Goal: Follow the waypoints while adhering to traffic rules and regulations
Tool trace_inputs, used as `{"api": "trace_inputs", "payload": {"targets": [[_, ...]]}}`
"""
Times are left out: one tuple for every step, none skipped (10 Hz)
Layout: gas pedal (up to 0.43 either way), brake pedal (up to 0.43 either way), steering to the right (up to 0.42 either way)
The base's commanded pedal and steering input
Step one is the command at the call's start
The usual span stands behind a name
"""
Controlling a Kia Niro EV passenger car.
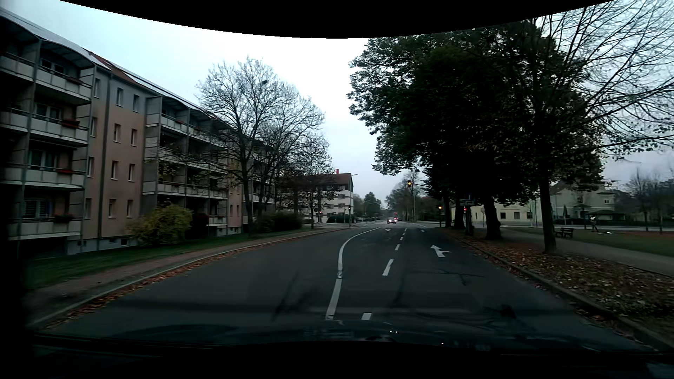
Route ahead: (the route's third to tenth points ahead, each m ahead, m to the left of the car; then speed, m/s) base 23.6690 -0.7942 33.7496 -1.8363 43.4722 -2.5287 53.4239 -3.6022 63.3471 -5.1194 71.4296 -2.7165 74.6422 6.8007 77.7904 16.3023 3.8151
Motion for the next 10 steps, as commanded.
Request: {"api": "trace_inputs", "payload": {"targets": [[0.248, 0.0, 0.236], [0.248, 0.0, 0.173], [0.248, 0.0, 0.13], [0.24, 0.0, 0.075], [0.24, 0.0, 0.03], [0.228, 0.0, 0.006], [0.228, 0.0, -0.017], [0.22, 0.0, -0.032], [0.209, 0.0, -0.041], [0.209, 0.0, -0.051]]}}
